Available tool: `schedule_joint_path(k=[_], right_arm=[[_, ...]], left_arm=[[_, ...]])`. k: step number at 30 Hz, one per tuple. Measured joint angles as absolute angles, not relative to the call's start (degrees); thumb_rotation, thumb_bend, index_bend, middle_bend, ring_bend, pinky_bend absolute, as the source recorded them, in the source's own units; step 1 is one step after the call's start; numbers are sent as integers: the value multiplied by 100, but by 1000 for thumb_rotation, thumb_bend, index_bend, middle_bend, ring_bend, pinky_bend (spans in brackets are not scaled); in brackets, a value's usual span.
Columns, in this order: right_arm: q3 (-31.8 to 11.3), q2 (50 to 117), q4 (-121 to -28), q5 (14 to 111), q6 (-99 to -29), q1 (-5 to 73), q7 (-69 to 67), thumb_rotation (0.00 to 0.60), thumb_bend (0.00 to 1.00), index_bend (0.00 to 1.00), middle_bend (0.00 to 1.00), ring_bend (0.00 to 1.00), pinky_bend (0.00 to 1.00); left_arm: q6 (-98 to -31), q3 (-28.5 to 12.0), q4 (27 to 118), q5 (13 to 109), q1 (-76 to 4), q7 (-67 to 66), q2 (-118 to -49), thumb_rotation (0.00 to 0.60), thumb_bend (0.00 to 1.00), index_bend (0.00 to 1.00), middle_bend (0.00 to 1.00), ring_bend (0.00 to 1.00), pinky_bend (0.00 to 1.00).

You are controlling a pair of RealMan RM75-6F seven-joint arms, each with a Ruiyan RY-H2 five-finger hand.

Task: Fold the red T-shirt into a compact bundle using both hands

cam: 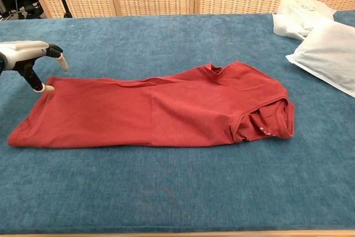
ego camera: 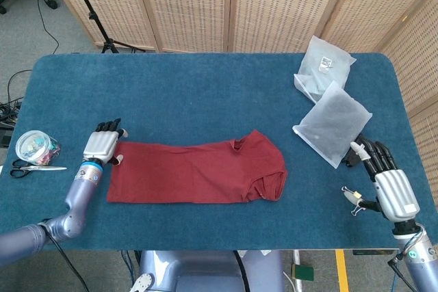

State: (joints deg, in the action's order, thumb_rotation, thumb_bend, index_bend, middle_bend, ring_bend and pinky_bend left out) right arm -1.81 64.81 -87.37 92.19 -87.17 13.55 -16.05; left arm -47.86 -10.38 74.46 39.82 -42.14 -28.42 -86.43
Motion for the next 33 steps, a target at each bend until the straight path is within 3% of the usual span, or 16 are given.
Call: schedule_joint_path(k=[13,21,33], right_arm=[[-263,6487,-8722,9201,-8635,1338,-1664,600,0,0,0,0,0],[-288,6482,-8713,9219,-8633,1313,-1702,600,0,0,0,0,0],[-321,6482,-8696,9225,-8583,1309,-1756,600,0,0,0,0,0]], left_arm=[[-4660,-914,7038,3837,-4320,-2760,-8910,600,340,375,0,0,0],[-4714,-873,7069,4052,-4253,-2544,-8933,600,343,511,0,0,0],[-4913,-827,7192,4414,-4148,-2330,-8964,600,354,600,0,0,0]])
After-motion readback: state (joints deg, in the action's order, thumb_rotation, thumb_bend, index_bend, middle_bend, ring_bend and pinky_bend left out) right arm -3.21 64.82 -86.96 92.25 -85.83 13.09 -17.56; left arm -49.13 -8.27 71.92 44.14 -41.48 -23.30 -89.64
